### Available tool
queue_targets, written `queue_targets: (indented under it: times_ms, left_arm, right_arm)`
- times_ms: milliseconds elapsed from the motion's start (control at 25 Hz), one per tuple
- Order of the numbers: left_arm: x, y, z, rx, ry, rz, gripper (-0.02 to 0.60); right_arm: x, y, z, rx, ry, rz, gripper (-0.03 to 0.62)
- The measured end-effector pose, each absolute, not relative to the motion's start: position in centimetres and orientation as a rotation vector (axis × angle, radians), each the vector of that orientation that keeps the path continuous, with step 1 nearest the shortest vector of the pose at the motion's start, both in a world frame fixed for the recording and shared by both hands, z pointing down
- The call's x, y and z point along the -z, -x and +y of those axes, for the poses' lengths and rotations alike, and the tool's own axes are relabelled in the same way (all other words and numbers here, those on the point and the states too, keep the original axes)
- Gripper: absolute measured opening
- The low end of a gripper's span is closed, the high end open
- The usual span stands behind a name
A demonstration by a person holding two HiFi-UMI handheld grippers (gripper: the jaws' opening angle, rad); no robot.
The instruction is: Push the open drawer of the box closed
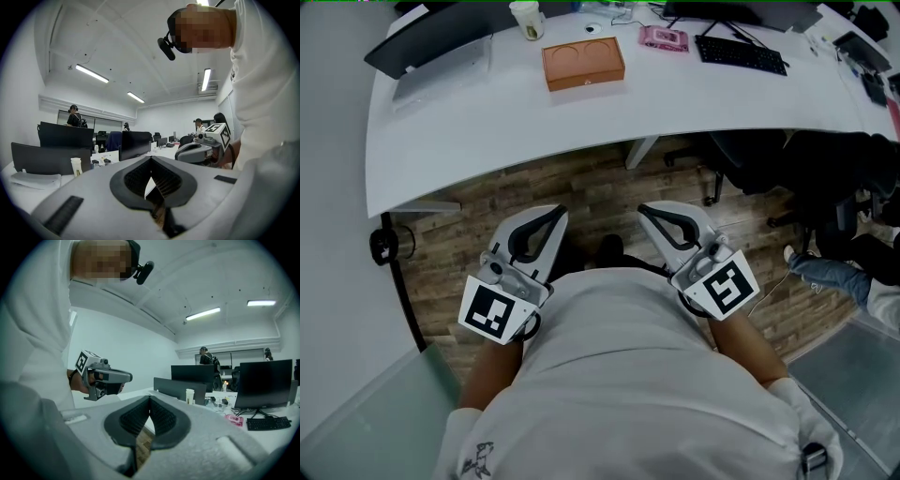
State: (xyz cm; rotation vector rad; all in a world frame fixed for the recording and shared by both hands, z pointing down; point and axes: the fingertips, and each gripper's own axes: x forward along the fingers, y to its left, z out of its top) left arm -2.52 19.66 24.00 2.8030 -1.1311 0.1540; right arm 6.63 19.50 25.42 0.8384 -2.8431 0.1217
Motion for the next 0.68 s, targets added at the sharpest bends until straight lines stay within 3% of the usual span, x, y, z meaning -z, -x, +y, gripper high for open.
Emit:
queue_targets:
  times_ms: [680]
  left_arm:
    - [-24.3,0.6,20.2,-0.177,-2.767,-1.188,0.000]
  right_arm:
    - [-25.6,-8.0,19.6,-0.126,-0.769,-2.884,0.003]
